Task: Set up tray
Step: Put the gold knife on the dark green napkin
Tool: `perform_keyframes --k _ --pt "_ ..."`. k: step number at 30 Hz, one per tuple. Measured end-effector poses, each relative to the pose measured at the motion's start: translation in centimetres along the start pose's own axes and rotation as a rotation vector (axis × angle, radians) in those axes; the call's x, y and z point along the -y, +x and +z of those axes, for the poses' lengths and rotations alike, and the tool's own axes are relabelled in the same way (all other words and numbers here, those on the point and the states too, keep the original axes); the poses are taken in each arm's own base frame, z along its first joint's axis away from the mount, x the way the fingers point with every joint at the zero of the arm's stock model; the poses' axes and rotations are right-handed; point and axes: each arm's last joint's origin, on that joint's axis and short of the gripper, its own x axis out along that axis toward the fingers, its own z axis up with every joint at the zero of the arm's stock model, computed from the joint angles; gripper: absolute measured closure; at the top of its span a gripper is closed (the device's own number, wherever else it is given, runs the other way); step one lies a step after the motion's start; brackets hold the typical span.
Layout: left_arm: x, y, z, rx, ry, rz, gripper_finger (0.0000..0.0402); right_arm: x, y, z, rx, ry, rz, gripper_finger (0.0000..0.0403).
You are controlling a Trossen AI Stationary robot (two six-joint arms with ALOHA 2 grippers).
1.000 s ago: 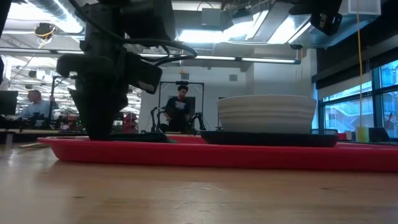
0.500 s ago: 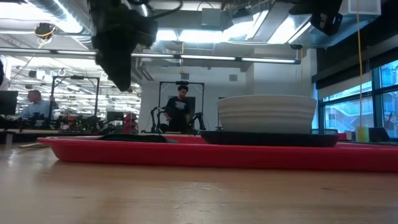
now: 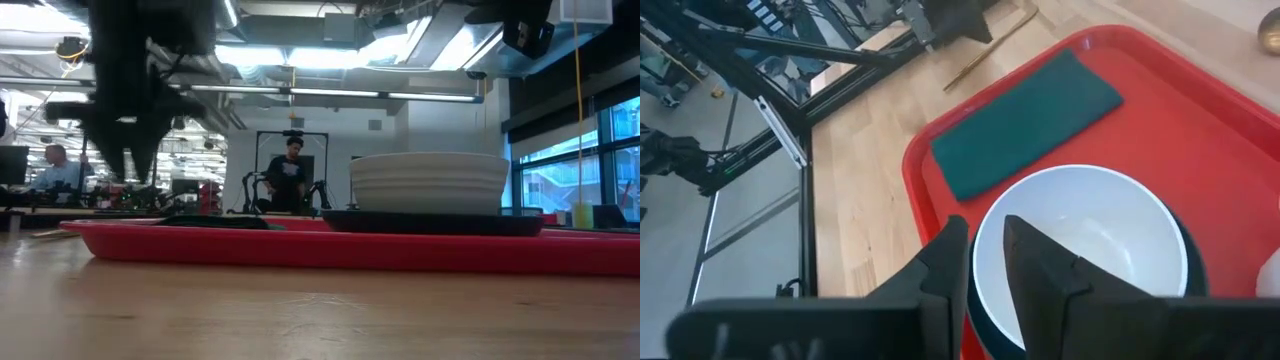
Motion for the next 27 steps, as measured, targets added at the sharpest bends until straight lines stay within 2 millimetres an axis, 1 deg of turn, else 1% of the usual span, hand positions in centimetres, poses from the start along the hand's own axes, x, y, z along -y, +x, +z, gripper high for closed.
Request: perform_keyframes --k 2,5,11,14,18,20,24,27 --pt "-0.7 1.0 -0.4 -0.036 -0.078 0.038 0.0274 0.0 0.0 0.0 0.0 -0.001 0.0 0.0332" --pt "-1.6 2.3 -0.9 -0.056 -0.15 0.074 0.0274 0.0 0.0 0.0 0.0 -0.024 0.0 0.0332" --pt "-3.1 3.8 -1.5 -0.048 -0.249 0.15 0.0274 0.0 0.0 0.0 -0.006 -0.053 0.005 0.0332" --pt "-3.5 4.4 -1.7 -0.047 -0.265 0.153 0.0274 0.0 0.0 0.0 -0.006 -0.054 0.006 0.0332" --pt "-3.7 5.7 -1.9 -0.071 -0.311 0.095 0.0274 0.0 0.0 0.0 -0.006 -0.057 0.007 0.0332" --pt "-4.1 6.4 -1.9 -0.075 -0.324 0.081 0.0274 0.0 0.0 0.0 -0.011 -0.061 0.012 0.0332" --pt "-4.5 6.5 -1.8 -0.1 -0.345 0.115 0.0275 -0.1 0.0 -0.1 -0.02 -0.082 0.021 0.0332" --pt "-4.6 6.5 -1.8 -0.091 -0.33 0.13 0.0288 0.0 0.0 -0.1 -0.022 -0.084 0.019 0.0332"
